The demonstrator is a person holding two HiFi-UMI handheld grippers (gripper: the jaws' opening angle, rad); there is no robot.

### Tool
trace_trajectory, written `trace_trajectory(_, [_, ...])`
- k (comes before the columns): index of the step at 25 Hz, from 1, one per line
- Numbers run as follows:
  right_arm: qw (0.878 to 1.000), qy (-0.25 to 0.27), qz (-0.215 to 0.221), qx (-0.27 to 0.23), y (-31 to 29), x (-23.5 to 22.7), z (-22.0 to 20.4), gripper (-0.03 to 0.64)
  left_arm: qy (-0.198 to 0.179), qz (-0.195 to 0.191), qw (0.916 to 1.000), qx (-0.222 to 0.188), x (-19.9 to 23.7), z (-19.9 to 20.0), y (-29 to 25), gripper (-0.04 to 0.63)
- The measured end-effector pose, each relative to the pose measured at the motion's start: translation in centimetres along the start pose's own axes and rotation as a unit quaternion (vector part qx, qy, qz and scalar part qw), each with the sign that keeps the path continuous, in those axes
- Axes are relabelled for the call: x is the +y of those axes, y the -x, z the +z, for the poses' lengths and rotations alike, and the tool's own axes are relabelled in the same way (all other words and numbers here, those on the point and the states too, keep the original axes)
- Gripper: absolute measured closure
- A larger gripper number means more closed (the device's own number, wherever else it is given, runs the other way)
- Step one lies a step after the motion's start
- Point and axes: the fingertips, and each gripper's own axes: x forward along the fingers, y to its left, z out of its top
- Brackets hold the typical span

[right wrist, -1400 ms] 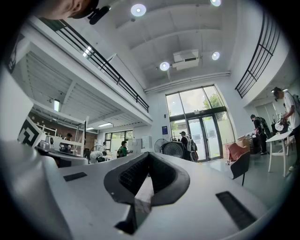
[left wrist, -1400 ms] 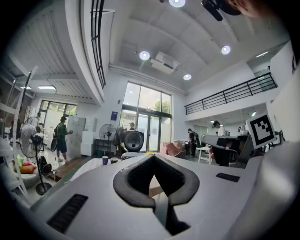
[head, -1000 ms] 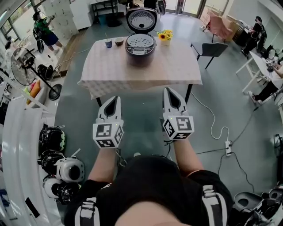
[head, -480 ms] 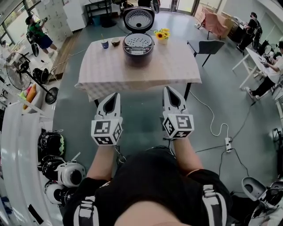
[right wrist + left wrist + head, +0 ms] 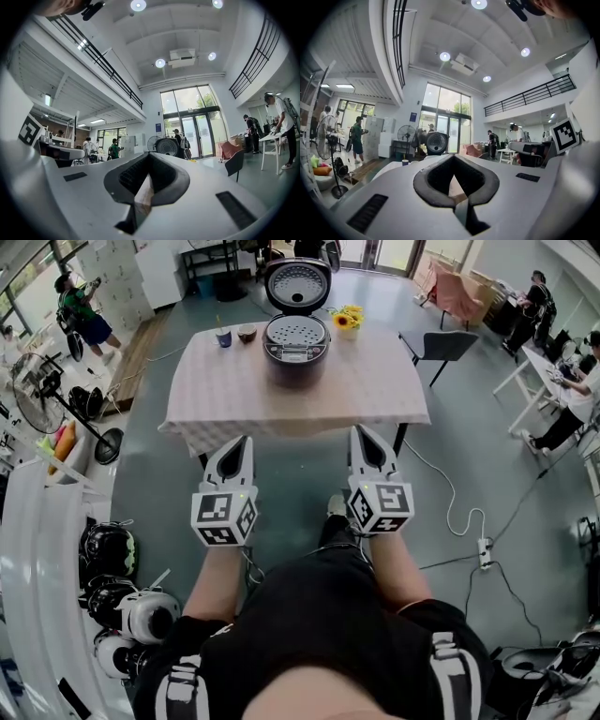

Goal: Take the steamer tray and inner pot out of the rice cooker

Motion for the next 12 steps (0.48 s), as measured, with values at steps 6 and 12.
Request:
trace_trajectory(6, [1.000, -0.007, 0.003, -0.010, -4.8, -2.7, -0.9, 0.618, -0.014, 0.011, 0.9998, -0.005, 1.5, 0.2, -4.6, 0.594])
trace_trajectory(12, [1.000, -0.018, 0.011, -0.012, -13.0, -7.0, -2.4, 0.618, -0.014, 0.019, 0.9997, 0.002, 3.8, -0.2, -13.2, 0.594])
